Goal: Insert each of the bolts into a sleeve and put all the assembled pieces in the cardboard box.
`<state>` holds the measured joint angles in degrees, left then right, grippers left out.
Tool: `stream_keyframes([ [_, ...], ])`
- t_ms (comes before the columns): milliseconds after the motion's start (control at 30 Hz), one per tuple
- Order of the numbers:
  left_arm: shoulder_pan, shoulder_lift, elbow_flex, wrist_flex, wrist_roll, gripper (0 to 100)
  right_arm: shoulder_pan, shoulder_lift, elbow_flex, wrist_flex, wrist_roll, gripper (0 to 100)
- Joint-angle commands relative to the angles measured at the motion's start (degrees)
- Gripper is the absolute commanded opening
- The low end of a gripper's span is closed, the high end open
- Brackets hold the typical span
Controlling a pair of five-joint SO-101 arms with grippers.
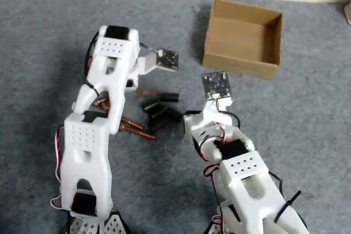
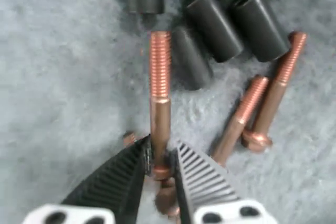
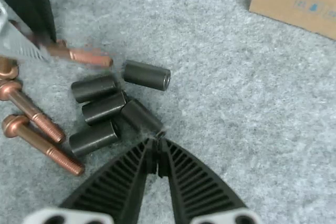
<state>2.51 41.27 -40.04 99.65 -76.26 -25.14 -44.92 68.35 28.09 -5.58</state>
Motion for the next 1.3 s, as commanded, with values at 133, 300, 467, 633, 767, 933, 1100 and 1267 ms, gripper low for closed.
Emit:
stream_keyframes([
  [133,2.86,-14.55,4.79,1.23,3.60,1,0.84,-1.10,-0.13,-1.63,0.79,0.4],
  [300,7.16,-20.62,10.51,1.23,6.95,1,0.84,-1.10,-0.13,-1.63,0.79,0.4],
  [467,11.56,-27.56,15.25,1.23,10.37,1,0.84,-1.10,-0.13,-1.63,0.79,0.4],
  [633,12.88,-34.95,26.15,1.23,19.08,1,0.92,-1.10,-0.13,-1.63,0.79,0.4],
  [767,10.86,-38.73,37.41,1.23,38.15,1,0.92,-1.19,-0.13,-1.63,0.62,0.4],
  [933,11.30,-41.01,50.15,1.23,50.55,1,0.92,-1.19,-0.13,-1.63,0.53,0.4],
  [1100,11.91,-41.54,57.63,0.79,58.20,1,0.92,-1.19,-0.13,-1.63,0.53,0.4],
  [1267,12.26,-41.63,64.66,-4.57,51.34,1,0.92,-1.19,-0.13,-1.63,0.62,0.4],
])
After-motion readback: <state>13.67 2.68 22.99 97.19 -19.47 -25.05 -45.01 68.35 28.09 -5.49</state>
